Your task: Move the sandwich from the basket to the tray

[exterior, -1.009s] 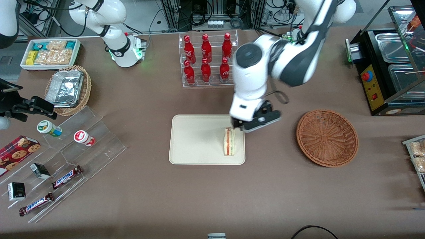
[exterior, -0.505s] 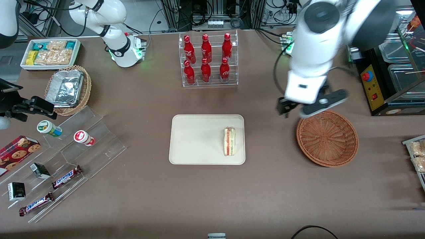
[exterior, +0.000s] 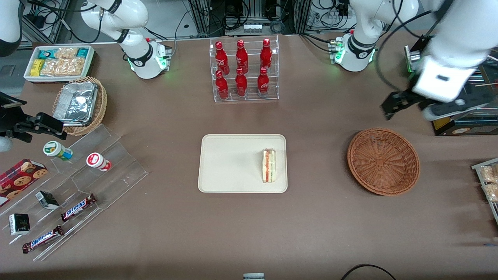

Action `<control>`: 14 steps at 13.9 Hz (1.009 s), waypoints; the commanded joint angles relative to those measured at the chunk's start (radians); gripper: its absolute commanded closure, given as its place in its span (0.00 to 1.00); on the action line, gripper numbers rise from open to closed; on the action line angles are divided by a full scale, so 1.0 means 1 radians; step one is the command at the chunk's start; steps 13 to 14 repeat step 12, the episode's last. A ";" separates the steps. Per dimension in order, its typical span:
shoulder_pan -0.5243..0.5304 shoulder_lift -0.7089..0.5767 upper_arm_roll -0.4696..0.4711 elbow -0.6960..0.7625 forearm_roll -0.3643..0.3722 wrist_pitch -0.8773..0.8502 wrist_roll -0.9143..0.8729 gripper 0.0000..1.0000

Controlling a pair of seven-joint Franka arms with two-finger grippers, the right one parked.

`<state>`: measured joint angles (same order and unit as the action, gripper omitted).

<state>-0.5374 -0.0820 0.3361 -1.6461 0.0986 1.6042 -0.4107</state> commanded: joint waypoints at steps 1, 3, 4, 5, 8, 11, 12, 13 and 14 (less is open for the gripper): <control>0.121 -0.048 -0.051 -0.026 -0.033 -0.035 0.120 0.00; 0.277 -0.058 -0.159 -0.024 -0.039 -0.038 0.154 0.00; 0.359 -0.055 -0.225 -0.024 -0.049 -0.036 0.156 0.00; 0.434 -0.050 -0.291 -0.024 -0.062 -0.033 0.156 0.00; 0.557 -0.038 -0.408 -0.023 -0.066 -0.030 0.156 0.00; 0.559 -0.022 -0.430 -0.021 -0.066 -0.038 0.179 0.00; 0.559 -0.019 -0.430 -0.021 -0.066 -0.036 0.196 0.00; 0.559 -0.019 -0.430 -0.021 -0.066 -0.036 0.196 0.00; 0.559 -0.019 -0.430 -0.021 -0.066 -0.036 0.196 0.00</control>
